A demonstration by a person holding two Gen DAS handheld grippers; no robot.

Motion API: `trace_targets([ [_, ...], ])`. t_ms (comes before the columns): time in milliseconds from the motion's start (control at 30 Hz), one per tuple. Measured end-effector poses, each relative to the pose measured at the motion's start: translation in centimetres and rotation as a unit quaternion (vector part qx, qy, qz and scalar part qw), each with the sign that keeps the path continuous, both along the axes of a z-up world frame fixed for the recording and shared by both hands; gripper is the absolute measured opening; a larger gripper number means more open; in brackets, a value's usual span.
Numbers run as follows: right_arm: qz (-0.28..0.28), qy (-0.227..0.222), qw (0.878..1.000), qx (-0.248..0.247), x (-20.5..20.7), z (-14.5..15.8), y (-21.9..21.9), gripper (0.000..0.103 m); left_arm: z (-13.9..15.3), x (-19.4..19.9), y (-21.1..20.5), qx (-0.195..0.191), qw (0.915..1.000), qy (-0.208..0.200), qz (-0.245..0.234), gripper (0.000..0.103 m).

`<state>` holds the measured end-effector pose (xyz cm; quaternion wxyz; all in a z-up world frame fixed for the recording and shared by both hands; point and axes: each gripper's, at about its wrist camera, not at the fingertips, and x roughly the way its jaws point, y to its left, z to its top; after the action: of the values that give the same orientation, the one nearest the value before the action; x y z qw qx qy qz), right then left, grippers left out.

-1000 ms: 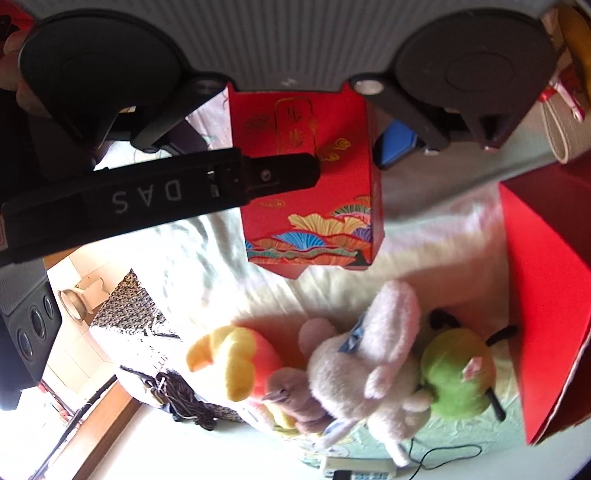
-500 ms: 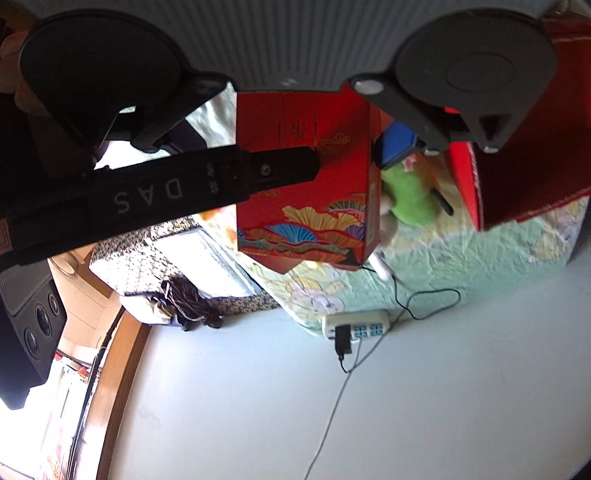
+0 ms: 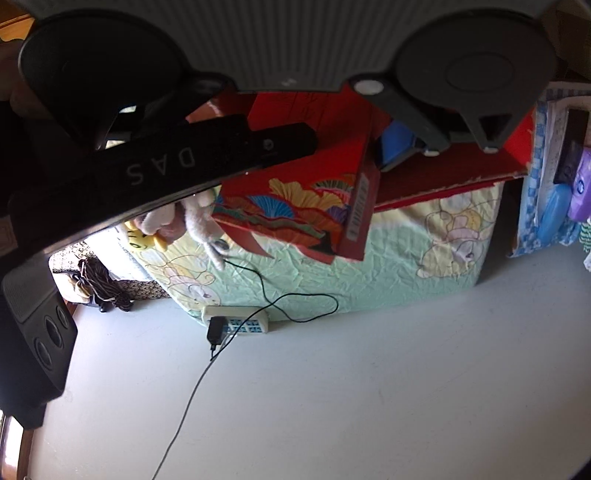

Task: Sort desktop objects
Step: 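Lift the gift box with the right gripper over the red cardboard box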

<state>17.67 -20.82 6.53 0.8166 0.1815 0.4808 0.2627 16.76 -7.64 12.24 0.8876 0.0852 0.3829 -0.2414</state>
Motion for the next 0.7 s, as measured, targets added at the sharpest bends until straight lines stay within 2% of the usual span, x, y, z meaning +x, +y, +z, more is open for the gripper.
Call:
trace_targets([
  [100, 0.014, 0.037, 0.999, -0.009, 1.6, -2.5, 2.8, 0.056, -2.0, 1.9, 2.0, 0.009, 0.9997, 0.024, 0.004, 0.096],
  [333, 0.024, 0.130, 0.991, -0.034, 5.1, -8.2, 7.1, 0.056, -7.5, 5.7, 5.7, 0.014, 0.9923, 0.121, 0.023, 0.096],
  [467, 0.030, 0.162, 0.986, -0.028, 6.1, -9.1, 8.2, 0.054, -8.4, 6.9, 7.1, 0.017, 0.9890, 0.144, 0.029, 0.096],
  [567, 0.031, 0.170, 0.984, -0.037, 7.2, -9.5, 9.2, 0.054, -9.0, 8.0, 8.3, 0.012, 0.9851, 0.167, 0.041, 0.096],
  [700, 0.027, 0.192, 0.980, -0.050, 8.1, -10.5, 10.1, 0.051, -9.9, 9.0, 9.0, 0.023, 0.9798, 0.192, 0.049, 0.093],
])
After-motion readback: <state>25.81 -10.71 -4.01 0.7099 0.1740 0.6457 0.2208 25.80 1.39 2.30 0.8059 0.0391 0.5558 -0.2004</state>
